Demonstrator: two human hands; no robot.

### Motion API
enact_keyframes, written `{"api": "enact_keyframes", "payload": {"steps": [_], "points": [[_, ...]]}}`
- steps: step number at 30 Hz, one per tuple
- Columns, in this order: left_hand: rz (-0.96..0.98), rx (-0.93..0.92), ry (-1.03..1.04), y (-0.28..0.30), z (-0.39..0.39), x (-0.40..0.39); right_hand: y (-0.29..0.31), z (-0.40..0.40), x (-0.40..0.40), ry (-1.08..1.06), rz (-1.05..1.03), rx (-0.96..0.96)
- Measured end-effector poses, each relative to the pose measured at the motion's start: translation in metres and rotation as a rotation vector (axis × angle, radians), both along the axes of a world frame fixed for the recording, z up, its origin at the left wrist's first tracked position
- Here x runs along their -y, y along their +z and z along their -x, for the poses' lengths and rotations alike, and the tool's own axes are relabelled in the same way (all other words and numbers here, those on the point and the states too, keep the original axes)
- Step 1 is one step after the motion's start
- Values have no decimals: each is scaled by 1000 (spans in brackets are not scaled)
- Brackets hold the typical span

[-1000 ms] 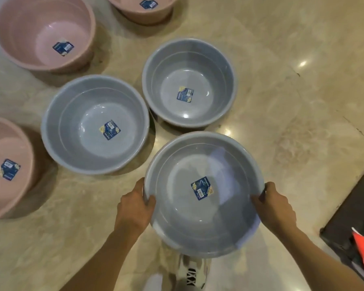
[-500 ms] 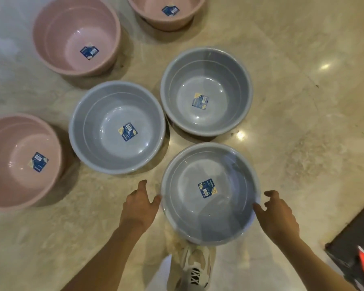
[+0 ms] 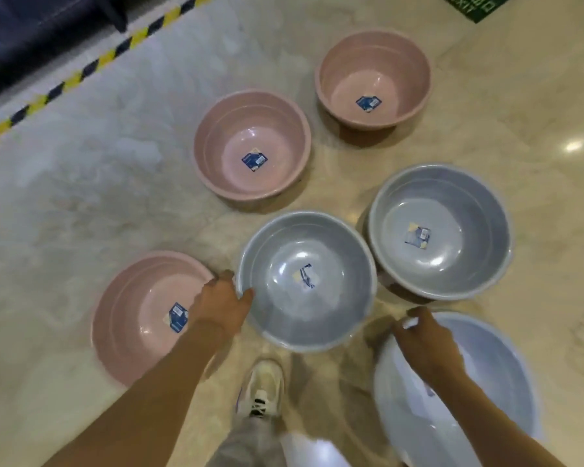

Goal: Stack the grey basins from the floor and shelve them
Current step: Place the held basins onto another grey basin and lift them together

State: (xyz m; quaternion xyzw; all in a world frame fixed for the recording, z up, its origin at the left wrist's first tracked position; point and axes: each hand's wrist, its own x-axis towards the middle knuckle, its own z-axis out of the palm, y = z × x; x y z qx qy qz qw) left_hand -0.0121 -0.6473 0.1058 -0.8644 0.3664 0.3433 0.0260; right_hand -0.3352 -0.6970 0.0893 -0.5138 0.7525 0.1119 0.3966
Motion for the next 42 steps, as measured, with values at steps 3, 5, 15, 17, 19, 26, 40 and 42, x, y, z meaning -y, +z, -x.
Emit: {"api": "enact_keyframes", "payload": {"steps": [3,5,15,17,19,26,40,42], "points": [[-14,22,-88,-41,-35,28,-44,-37,11,-45,-39,-48],[-31,53,-153,-67,-52,42,-68,-53,16,-49,-62,-93],[-89,71,-304,-138,-55,46,-122,-54,14,-157,-82,-139],[-44,56,-266,-134,-54,44,-120,-54,9,-165,-65,-96],[2,77,-242,-121,-53,40,-111,-56,5,-164,-30,-98],[60,68,-171,-45,-53,16,-34,-45,5,-131,129,-42],[42,-6,-519,1,219,-55,50,232,-120,-342,112,-127],[32,6,-556,-24,251,-64,31,263,-138,-349,79,-154]]}}
